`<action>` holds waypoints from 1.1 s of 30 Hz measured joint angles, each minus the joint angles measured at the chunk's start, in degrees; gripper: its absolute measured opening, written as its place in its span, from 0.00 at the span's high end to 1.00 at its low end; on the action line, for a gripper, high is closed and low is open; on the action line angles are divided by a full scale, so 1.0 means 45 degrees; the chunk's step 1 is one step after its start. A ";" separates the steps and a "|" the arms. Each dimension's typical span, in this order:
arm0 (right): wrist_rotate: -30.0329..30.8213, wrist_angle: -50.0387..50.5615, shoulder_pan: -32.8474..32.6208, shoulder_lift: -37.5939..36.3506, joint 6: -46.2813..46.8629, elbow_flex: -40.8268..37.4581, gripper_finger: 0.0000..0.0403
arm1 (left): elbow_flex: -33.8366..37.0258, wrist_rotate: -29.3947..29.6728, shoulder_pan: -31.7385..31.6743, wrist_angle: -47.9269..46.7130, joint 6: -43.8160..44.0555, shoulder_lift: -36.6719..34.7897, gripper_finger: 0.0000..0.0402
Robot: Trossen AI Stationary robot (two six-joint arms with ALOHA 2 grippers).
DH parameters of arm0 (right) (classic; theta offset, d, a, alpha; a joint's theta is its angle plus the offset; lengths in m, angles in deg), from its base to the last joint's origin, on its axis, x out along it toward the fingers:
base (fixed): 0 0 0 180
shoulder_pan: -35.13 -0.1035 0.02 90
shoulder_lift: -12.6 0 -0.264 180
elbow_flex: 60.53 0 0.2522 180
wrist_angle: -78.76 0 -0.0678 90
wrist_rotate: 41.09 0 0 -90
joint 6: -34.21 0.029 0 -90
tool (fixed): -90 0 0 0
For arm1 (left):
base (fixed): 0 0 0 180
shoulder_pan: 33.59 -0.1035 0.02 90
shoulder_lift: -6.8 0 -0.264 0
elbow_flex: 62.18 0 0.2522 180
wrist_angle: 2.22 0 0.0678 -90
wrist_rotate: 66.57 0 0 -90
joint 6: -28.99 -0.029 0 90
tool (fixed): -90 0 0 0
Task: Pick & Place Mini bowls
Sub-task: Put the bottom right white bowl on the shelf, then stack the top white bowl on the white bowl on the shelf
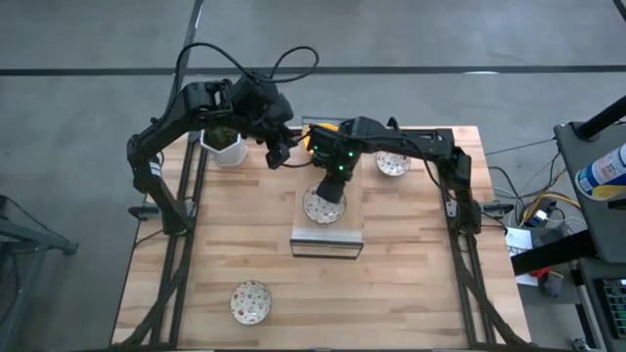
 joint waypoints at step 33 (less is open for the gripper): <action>0.2559 0.0640 0.1087 -0.4150 0.2511 -0.1369 0.68 | 0.0000 -0.0005 0.0005 0.0040 -0.1381 -0.1199 0.71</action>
